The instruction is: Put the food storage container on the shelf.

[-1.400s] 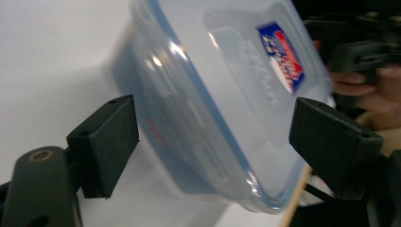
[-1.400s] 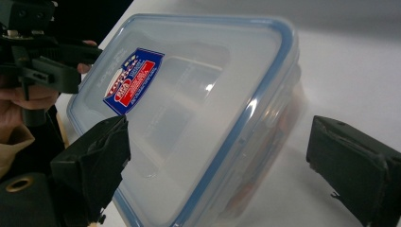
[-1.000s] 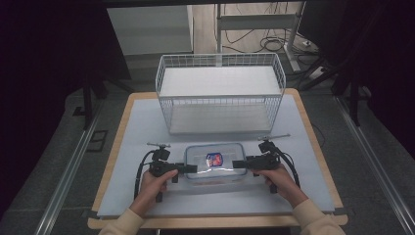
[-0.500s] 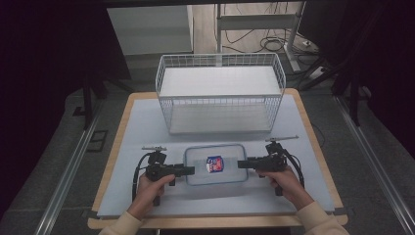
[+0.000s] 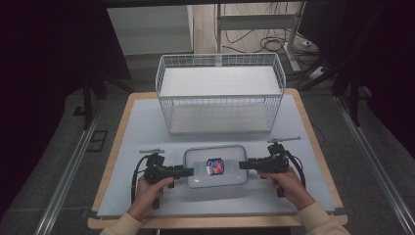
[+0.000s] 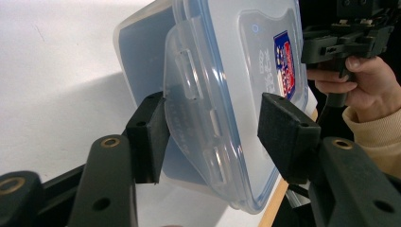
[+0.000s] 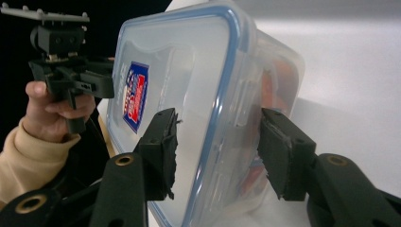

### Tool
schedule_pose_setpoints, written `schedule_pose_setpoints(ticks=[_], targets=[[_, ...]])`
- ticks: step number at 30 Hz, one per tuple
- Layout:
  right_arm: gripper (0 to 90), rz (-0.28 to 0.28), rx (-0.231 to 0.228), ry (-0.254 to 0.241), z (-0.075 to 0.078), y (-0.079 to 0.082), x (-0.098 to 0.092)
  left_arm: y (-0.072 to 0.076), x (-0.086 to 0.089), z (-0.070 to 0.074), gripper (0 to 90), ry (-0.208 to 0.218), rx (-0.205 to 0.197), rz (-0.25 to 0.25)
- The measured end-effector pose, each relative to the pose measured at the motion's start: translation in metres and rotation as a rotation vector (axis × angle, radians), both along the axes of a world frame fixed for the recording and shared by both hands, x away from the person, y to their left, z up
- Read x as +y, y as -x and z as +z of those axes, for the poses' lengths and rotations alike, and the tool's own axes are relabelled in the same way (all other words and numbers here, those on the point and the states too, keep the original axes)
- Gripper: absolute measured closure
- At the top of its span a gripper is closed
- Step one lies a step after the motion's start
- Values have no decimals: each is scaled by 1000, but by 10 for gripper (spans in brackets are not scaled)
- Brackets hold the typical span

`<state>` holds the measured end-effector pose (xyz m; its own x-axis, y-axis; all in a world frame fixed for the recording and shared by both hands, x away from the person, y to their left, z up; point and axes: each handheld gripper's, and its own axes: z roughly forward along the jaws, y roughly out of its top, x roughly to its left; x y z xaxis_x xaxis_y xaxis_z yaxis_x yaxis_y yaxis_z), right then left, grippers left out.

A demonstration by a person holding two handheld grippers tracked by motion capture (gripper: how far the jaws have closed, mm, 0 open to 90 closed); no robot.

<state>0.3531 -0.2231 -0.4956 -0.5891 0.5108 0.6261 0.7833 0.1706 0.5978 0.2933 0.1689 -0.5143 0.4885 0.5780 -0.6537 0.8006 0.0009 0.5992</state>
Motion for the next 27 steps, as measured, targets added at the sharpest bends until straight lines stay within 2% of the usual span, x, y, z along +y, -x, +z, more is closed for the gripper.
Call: schedule_pose_setpoints(ticks=[4, 6, 18, 27], targets=[[526, -24, 17, -28, 1, 1, -1, 3, 0, 2, 473, 9, -12, 32], [530, -31, 10, -31, 2, 3, 0, 5, 0, 6, 479, -3, -39, 44], [527, -51, 12, -40, 4, 5, 0, 8, -2, 12, 485, -11, -60, 63], [527, -58, -16, -47, 11, 6, -1, 9, -3, 19, 485, -11, -83, 65]])
